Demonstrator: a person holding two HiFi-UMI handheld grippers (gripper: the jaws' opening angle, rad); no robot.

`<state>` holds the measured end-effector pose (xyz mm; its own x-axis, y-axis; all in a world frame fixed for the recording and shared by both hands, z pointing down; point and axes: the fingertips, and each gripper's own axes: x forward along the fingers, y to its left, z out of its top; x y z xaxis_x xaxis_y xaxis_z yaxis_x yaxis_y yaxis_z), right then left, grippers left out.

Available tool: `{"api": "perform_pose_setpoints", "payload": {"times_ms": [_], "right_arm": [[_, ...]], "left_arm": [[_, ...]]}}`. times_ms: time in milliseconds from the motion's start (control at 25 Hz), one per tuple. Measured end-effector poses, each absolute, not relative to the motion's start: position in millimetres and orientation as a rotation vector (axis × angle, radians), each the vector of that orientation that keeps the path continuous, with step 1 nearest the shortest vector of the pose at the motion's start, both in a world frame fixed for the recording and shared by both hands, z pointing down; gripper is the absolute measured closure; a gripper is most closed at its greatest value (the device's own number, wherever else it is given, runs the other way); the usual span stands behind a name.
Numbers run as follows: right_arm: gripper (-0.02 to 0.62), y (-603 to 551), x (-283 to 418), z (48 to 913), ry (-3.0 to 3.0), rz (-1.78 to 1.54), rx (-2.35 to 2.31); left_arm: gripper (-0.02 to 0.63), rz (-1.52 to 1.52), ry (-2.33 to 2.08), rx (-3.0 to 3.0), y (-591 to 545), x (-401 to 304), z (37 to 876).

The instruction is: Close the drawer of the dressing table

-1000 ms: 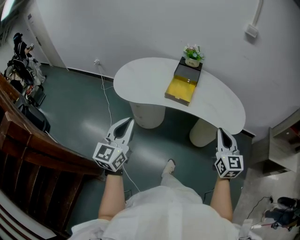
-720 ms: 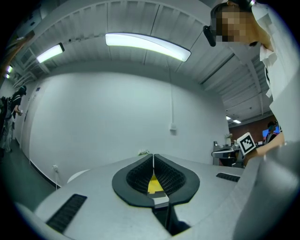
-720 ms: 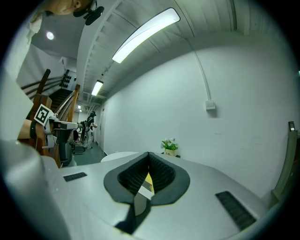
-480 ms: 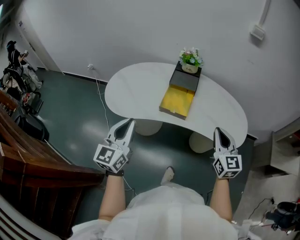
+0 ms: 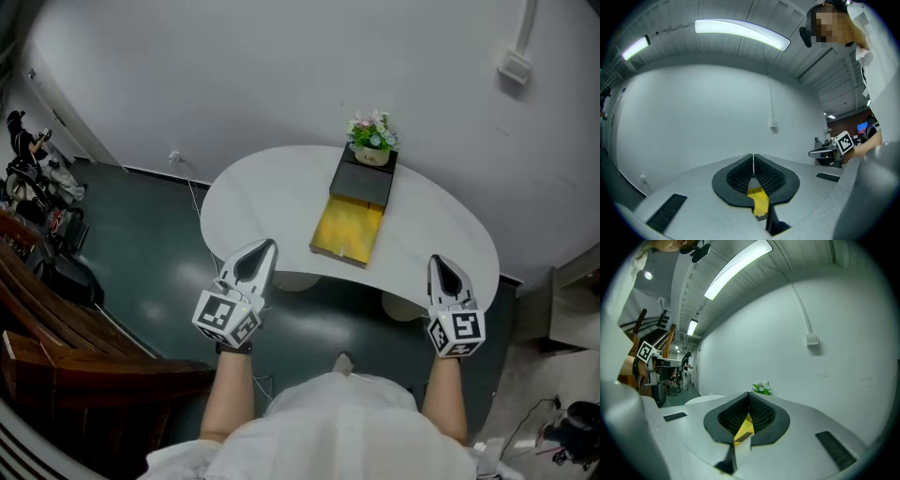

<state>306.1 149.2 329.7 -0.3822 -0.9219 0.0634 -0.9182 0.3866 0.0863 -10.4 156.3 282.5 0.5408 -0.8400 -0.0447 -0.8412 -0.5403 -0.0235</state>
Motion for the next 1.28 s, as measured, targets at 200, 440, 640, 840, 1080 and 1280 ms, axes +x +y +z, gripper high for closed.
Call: {"api": "perform_pose_setpoints", "payload": {"times_ms": [200, 440, 640, 840, 1080, 1280], "right_arm": [[0.586, 132, 307, 336, -2.53, -0.034, 1.674], [0.586, 122, 305, 336, -2.539, -0.038, 1.664], [0.586, 115, 301, 332, -2.545, -0.047, 1.649], [0.586, 101, 294, 333, -2.542, -0.038, 1.632], [0.586, 74, 291, 335, -2.503, -0.016, 1.665], [0.586, 41, 283, 336, -2.46, 0.005, 1.706]], "left_arm": [[0.588, 0.035, 1.486, -2.739, 136, -4, 290], [0.588, 0.042, 1.482, -2.748, 126, 0, 296], [0.586, 0.047, 1.47, -2.757, 120, -1, 296], [0.587, 0.043, 1.452, -2.778, 100, -1, 300], [0.587, 0.034, 1.394, -2.822, 58, -3, 302], [0.586, 0.03, 1.337, -2.86, 14, -11, 303]]}}
